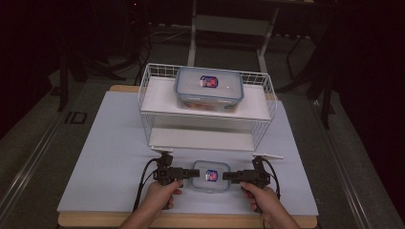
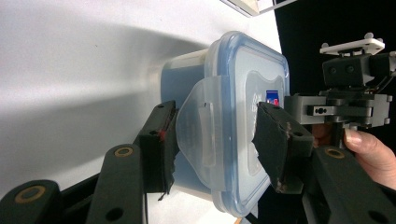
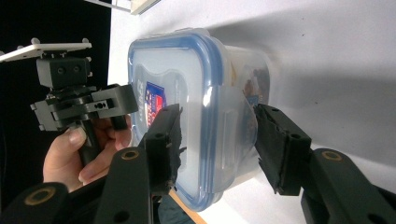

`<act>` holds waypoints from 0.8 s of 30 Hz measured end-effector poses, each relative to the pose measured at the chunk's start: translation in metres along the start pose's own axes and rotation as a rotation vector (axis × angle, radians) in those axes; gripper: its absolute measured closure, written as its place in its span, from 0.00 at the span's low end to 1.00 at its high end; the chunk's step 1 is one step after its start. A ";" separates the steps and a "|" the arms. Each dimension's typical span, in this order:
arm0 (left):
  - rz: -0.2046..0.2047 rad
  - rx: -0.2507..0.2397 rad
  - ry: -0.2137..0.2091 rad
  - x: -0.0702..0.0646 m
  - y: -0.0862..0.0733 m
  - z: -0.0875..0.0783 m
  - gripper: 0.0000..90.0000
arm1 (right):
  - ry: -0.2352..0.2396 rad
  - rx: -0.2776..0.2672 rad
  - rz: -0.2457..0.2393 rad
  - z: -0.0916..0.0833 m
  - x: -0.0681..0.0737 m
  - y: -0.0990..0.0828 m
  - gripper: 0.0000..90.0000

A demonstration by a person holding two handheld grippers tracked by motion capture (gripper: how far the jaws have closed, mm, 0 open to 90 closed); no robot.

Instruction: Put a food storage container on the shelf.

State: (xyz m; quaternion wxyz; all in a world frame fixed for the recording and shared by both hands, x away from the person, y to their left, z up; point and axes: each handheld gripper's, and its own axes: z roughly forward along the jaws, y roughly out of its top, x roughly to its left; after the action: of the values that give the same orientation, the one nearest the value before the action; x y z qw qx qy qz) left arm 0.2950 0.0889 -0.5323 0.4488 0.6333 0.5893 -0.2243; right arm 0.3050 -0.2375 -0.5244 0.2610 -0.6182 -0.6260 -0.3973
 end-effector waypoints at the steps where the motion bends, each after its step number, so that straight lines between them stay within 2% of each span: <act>1: -0.001 0.000 0.000 0.000 0.000 0.000 0.56 | -0.001 -0.009 0.002 0.000 0.000 0.000 0.58; 13: -0.016 0.007 -0.012 0.003 0.001 0.000 0.56 | -0.004 -0.036 -0.010 0.001 0.001 -0.001 0.58; 21: -0.038 0.023 -0.009 0.003 0.004 0.000 0.57 | -0.005 0.005 0.031 0.002 0.000 0.005 0.58; 24: -0.037 0.028 -0.008 0.002 0.004 -0.001 0.56 | -0.016 0.014 0.021 0.001 0.003 0.006 0.58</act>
State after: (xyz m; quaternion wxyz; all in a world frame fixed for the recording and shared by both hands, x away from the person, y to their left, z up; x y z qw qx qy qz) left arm 0.2987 0.0908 -0.5325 0.4381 0.6276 0.5958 -0.2432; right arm 0.3105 -0.2356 -0.5209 0.2645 -0.6262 -0.6242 -0.3851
